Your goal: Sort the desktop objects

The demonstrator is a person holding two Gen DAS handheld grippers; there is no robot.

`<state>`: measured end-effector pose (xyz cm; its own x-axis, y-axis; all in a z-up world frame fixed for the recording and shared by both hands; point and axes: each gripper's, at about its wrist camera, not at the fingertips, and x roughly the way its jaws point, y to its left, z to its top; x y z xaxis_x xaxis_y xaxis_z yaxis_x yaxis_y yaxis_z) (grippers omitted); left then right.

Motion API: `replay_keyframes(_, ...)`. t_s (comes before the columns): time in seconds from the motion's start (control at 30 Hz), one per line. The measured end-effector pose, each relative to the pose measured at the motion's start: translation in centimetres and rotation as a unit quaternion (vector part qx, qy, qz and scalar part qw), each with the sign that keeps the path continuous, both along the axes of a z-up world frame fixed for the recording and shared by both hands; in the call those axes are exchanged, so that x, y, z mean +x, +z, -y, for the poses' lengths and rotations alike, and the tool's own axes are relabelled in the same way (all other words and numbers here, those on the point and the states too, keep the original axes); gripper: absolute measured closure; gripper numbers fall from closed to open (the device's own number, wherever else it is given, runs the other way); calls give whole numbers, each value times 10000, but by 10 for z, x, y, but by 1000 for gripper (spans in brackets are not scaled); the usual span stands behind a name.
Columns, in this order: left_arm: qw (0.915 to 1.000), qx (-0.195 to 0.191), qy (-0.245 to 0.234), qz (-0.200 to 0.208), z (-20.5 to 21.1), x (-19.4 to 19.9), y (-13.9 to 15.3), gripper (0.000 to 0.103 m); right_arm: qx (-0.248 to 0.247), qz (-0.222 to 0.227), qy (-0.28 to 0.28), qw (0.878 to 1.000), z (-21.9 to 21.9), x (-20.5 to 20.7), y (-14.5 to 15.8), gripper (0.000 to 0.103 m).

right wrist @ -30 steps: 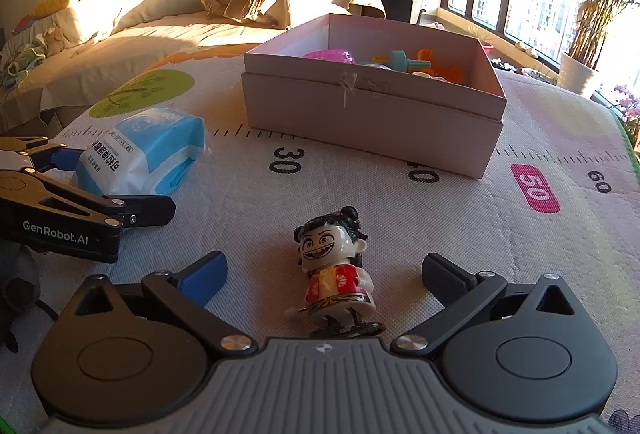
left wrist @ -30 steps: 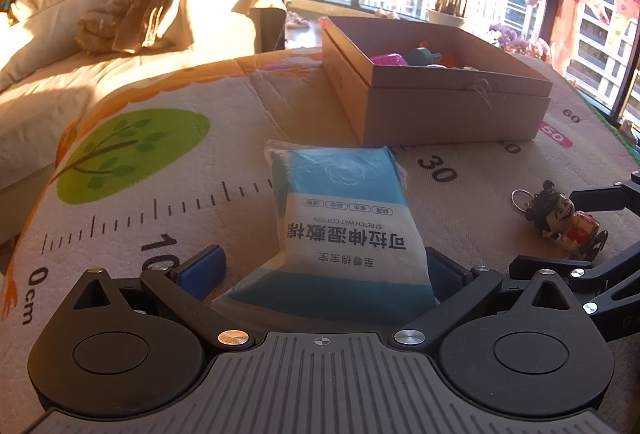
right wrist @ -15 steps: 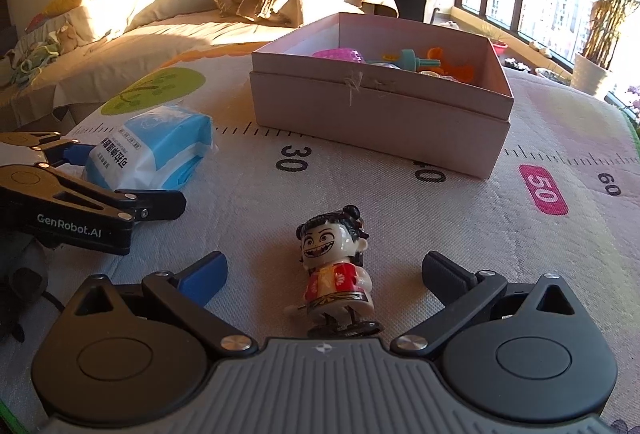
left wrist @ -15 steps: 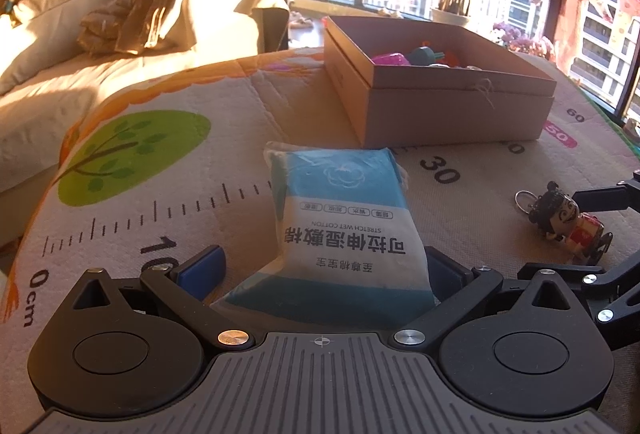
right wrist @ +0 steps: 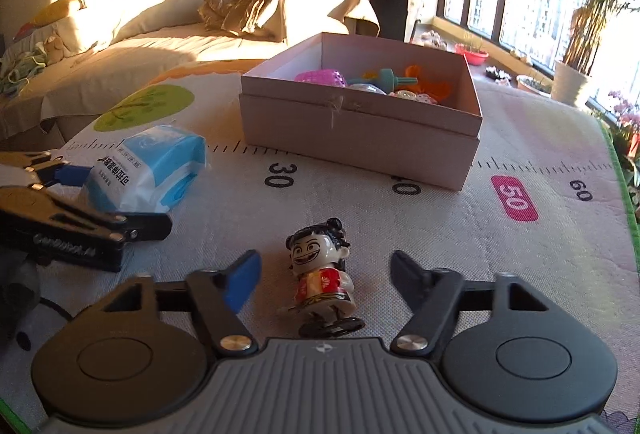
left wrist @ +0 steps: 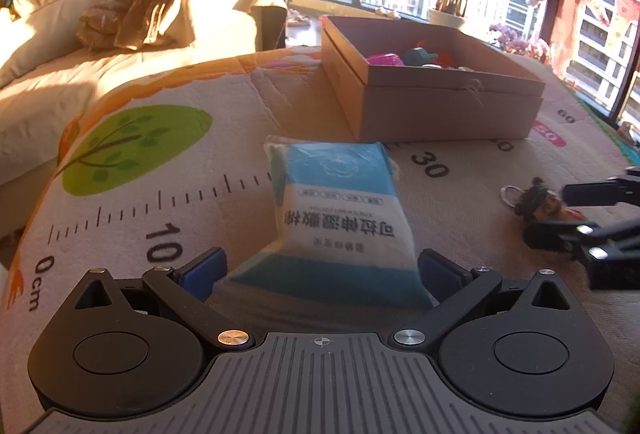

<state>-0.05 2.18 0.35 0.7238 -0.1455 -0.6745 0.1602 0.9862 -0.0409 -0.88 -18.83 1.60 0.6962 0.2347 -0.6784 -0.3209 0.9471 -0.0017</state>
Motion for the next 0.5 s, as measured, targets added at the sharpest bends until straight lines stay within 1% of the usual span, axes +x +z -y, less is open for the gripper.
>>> replay_keyframes(0.03, 10000, -20, 14, 13, 0, -4, 2, 0, -38, -60, -11, 10000, 0, 3, 0, 51)
replay_keyframes(0.07, 10000, -6, 44, 39, 1, -7, 5, 0, -126, -146, 6, 9998, -1, 6, 0, 67)
replay_keyframes(0.1, 10000, 19, 66, 72, 1, -9, 8, 0, -180, -244, 69, 9995, -3, 8, 0, 71)
replay_keyframes(0.13, 9999, 32, 93, 95, 2, -10, 11, 0, -205, -284, 132, 9993, -4, 7, 2, 75)
replay_keyframes(0.23, 9997, 24, 222, 56, 4, -2, 20, 0, -261, -320, 294, 9987, -6, 0, 12, 75)
replay_keyframes(0.33, 9996, 99, 269, -38, 9, 12, 23, 1, -86, -294, 344, 9989, -2, -10, 29, 75)
replay_keyframes(0.37, 9996, 143, 257, -60, 12, 16, 23, 7, 16, -272, 347, 9990, 0, -13, 36, 75)
replay_keyframes(0.43, 9993, 226, 238, -168, 16, 22, 20, 36, 220, -210, 327, 9990, 6, -19, 50, 75)
replay_keyframes(0.5, 9995, 211, 178, -181, 18, 23, 21, 44, 438, -150, 285, 9985, 14, -24, 64, 75)
